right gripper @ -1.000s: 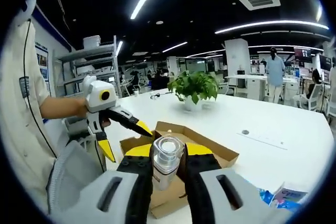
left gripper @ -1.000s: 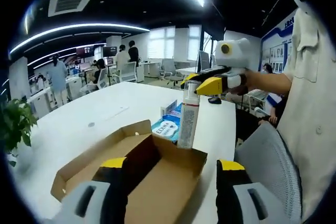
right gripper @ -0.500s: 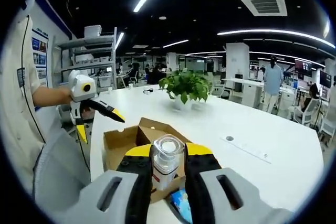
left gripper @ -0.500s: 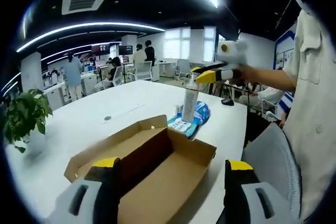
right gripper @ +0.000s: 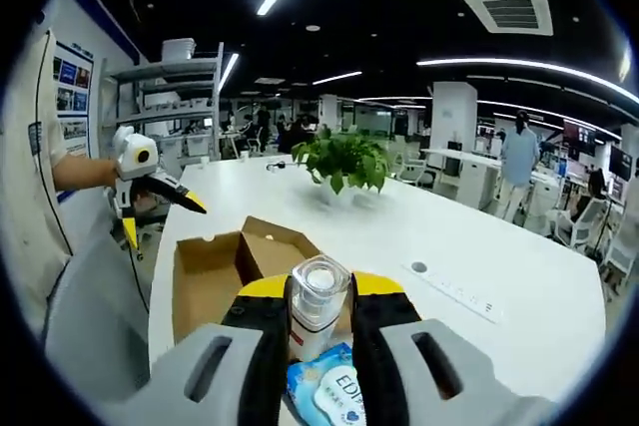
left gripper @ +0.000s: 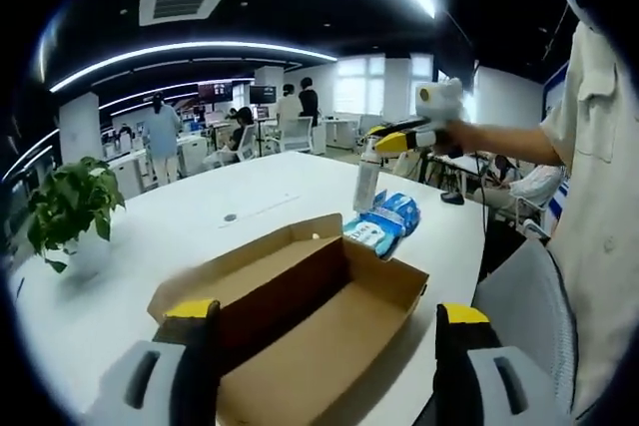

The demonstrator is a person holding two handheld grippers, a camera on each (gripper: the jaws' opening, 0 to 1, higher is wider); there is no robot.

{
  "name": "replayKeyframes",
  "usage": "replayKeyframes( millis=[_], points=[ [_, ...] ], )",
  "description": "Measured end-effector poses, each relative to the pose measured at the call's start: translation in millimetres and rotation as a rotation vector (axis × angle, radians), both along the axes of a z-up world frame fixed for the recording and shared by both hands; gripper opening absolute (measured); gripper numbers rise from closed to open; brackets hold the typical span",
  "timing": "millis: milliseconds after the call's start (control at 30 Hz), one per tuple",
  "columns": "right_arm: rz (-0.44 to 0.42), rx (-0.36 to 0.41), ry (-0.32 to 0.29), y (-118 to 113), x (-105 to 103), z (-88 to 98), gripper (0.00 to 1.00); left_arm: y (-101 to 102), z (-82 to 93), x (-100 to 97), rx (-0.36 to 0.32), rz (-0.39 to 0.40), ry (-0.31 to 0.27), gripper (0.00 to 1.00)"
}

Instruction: Operate the shoe box by opening the lid, removing the specified soft item, and placing it in the target area until the item is outside and the box remains undamaged.

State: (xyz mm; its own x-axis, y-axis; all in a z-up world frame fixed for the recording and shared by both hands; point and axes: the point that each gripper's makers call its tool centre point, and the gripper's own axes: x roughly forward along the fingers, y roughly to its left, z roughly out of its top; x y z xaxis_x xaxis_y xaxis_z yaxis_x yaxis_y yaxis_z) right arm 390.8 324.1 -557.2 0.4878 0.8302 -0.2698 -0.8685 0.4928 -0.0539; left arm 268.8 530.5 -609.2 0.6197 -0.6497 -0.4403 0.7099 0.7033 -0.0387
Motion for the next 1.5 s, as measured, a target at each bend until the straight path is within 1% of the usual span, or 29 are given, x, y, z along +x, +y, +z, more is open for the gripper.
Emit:
replayKeyframes(
  millis=[200, 400, 633, 700, 867, 1067, 1267, 1333, 1433, 1500],
  points=[
    [-0.017, -0.025, -0.007, -9, 21, -10.4, 0.19, 13, 3.0, -2.3, -0.002, 0.052, -0.005, 0.98],
    [-0.029, -0.048, -0.003, -14, 32, -20.8, 0.2, 21, 0.3, -5.6, 0.004, 0.083, -0.002, 1.0],
    [-0.041, -0.079, 0.007, -16, 44, -34.8, 0.2, 30, 0.2, -7.4, -0.008, 0.122, -0.002, 1.0],
    [-0.049, -0.08, 0.007, -17, 55, -41.1, 0.2, 33, 0.1, -8.7, -0.007, 0.131, -0.002, 1.0],
    [-0.089, -0.107, -0.003, -21, 69, -55.3, 0.2, 41, 0.6, -11.2, -0.006, 0.154, -0.004, 1.0],
    [-0.142, -0.131, -0.006, -25, 80, -70.0, 0.2, 48, -0.6, -13.8, -0.009, 0.181, -0.003, 1.0],
    [-0.218, -0.161, 0.0, -36, 92, -89.4, 0.2, 52, -2.4, -17.0, -0.011, 0.199, 0.001, 1.0],
    [-0.239, -0.188, 0.005, -41, 96, -99.5, 0.2, 53, -2.8, -18.0, -0.016, 0.203, 0.002, 0.99],
    [-0.253, -0.211, 0.005, -41, 97, -109.8, 0.2, 53, -4.4, -19.0, -0.014, 0.207, 0.004, 0.99],
    [-0.274, -0.241, 0.004, -42, 95, -115.2, 0.2, 52, -5.8, -19.6, -0.012, 0.21, 0.007, 0.99]
  ],
)
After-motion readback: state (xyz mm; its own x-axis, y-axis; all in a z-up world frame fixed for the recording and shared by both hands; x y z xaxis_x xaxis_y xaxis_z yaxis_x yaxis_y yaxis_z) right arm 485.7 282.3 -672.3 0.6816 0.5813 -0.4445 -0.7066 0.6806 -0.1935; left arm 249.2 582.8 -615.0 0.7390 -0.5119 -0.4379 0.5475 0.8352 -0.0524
